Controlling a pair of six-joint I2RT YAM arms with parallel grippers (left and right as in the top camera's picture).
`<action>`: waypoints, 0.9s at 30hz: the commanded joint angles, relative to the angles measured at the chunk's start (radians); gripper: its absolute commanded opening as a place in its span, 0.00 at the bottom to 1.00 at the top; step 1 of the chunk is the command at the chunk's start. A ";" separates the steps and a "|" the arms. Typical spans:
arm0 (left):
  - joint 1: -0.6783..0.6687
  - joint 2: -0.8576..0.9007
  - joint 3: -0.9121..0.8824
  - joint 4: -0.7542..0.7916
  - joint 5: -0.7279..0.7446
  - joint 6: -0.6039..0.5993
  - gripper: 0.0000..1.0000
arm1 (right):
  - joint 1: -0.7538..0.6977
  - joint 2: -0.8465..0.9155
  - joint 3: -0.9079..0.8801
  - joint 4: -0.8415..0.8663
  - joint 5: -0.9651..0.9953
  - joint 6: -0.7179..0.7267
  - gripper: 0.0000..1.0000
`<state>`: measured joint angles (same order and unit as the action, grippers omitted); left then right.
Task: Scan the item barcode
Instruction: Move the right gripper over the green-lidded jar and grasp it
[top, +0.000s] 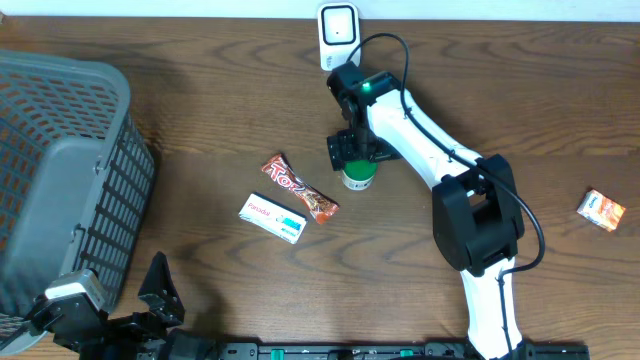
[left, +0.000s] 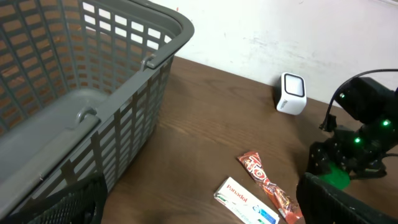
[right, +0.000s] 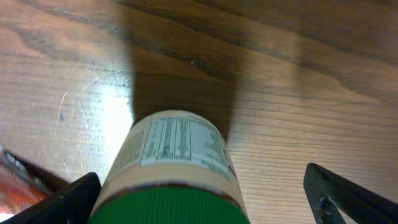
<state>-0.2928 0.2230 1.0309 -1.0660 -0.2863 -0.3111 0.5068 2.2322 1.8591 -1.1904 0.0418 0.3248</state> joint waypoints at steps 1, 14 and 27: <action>0.000 0.000 -0.001 0.004 0.005 -0.001 0.97 | 0.005 -0.018 0.068 -0.055 0.012 0.023 0.99; 0.000 0.000 -0.001 0.004 0.005 -0.001 0.97 | 0.008 -0.016 0.120 -0.124 -0.055 0.313 0.99; 0.000 0.000 -0.001 0.004 0.005 -0.001 0.97 | 0.016 -0.014 -0.056 -0.016 -0.043 0.309 0.99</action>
<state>-0.2928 0.2230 1.0309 -1.0657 -0.2863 -0.3111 0.5072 2.2314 1.8370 -1.2293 -0.0216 0.6182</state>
